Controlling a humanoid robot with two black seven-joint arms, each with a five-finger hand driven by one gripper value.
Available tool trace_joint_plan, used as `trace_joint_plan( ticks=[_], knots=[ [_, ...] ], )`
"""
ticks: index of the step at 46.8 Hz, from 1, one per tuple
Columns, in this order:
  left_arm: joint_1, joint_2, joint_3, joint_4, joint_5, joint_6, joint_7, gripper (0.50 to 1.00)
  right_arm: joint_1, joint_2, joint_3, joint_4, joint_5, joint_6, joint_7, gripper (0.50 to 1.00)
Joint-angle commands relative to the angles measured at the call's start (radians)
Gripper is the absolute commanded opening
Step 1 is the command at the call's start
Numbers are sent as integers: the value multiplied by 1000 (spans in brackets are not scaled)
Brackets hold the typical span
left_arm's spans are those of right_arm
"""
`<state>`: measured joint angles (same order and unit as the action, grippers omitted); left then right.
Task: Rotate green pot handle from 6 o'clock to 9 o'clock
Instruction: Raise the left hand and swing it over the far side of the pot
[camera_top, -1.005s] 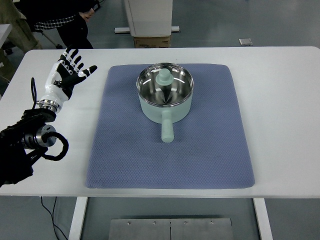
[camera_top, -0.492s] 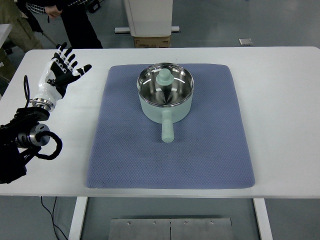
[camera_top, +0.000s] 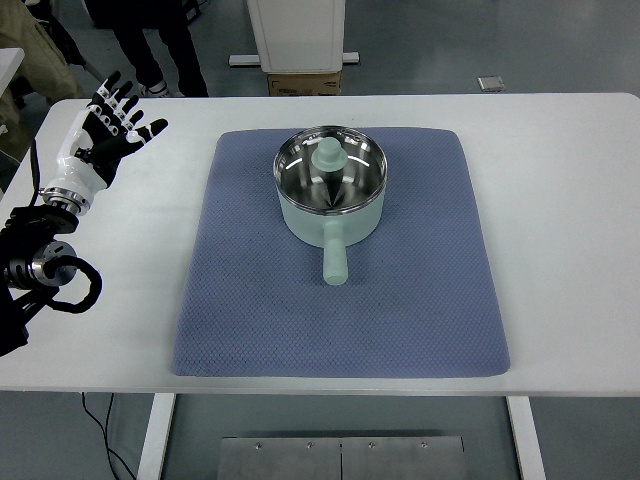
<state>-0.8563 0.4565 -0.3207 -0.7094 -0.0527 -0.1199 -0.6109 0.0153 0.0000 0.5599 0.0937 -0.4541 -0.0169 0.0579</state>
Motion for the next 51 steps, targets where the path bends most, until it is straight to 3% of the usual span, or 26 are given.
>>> trace_joint_plan(
  ticks=[1,51],
  knots=[
    [-6,17,0,-22,30,0,0,1000,0,0,0,0,0,0,0,1000],
    [-155,199,-3,-306,461,6,0,1000,0,0,0,0,0,0,0,1000]
  ],
)
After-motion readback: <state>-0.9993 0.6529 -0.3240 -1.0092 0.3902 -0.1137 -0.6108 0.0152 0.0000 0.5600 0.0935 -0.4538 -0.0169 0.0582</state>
